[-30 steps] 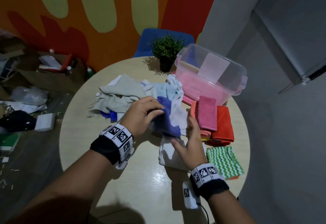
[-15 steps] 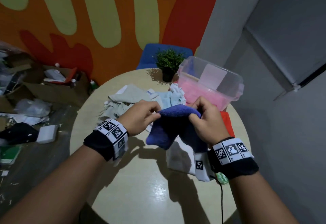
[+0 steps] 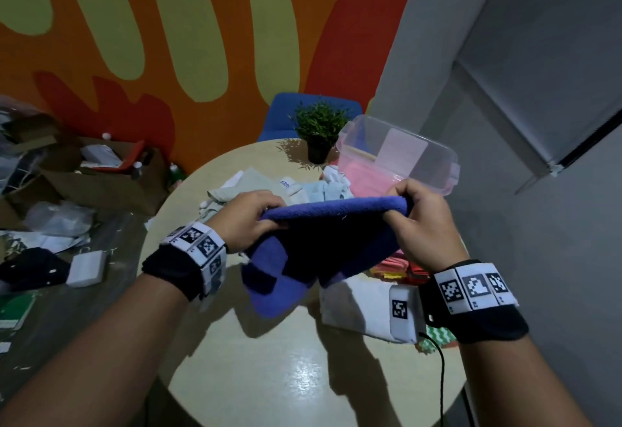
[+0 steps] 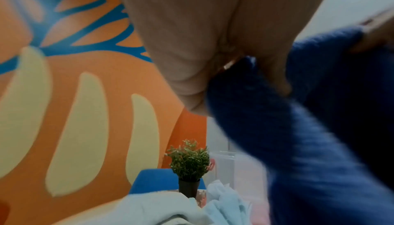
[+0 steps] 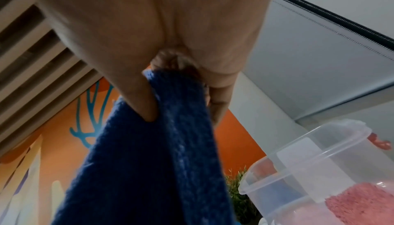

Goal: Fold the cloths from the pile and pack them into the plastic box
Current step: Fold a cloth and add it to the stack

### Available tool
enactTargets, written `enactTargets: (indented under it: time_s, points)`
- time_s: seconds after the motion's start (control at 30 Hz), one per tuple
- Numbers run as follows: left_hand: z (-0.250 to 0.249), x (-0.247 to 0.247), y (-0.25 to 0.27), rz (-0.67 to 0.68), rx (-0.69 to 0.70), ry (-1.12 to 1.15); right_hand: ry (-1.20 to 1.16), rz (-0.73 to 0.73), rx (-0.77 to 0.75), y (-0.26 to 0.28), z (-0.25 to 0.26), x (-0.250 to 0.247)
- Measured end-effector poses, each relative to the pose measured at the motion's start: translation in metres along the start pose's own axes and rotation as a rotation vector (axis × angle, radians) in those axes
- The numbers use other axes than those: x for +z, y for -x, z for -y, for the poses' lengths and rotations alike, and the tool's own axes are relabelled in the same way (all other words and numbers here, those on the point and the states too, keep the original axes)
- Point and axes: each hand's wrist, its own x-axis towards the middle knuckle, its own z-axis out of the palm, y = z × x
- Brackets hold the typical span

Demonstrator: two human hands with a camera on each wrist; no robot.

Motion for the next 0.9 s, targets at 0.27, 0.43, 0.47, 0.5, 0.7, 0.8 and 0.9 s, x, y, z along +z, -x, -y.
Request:
enactTargets:
  time_s: [0.27,0.43,0.47,0.5,0.7,0.8,0.9]
  points:
    - [0.007,-0.008,-0.002,-0.369,-0.178,0.223,-0.294,-0.247,0.064,0.001,-0.014,-0.004]
    - [0.005,-0.005,0.005,-0.541,-0.196,0.416,-0.400,-0.280,0.040,0.019,-0.029,-0.015]
    - [0.004,-0.004,0.008,-0.527,-0.187,0.424,-0.402,-0.285,0.036,0.025,-0.032,-0.016]
    - [0.003,-0.003,0.012,-0.509,-0.183,0.431,-0.395,-0.290,0.046,0.030,-0.034,-0.017]
    - [0.005,0.001,0.026,-0.373,-0.173,0.396,-0.260,-0.281,0.104,0.049,-0.046,-0.018]
    - [0.001,0.003,0.025,-0.343,-0.182,0.380,-0.260,-0.280,0.112,0.047,-0.048,-0.018]
    - [-0.002,0.005,0.022,-0.349,-0.197,0.392,-0.273,-0.290,0.096,0.046,-0.047,-0.021]
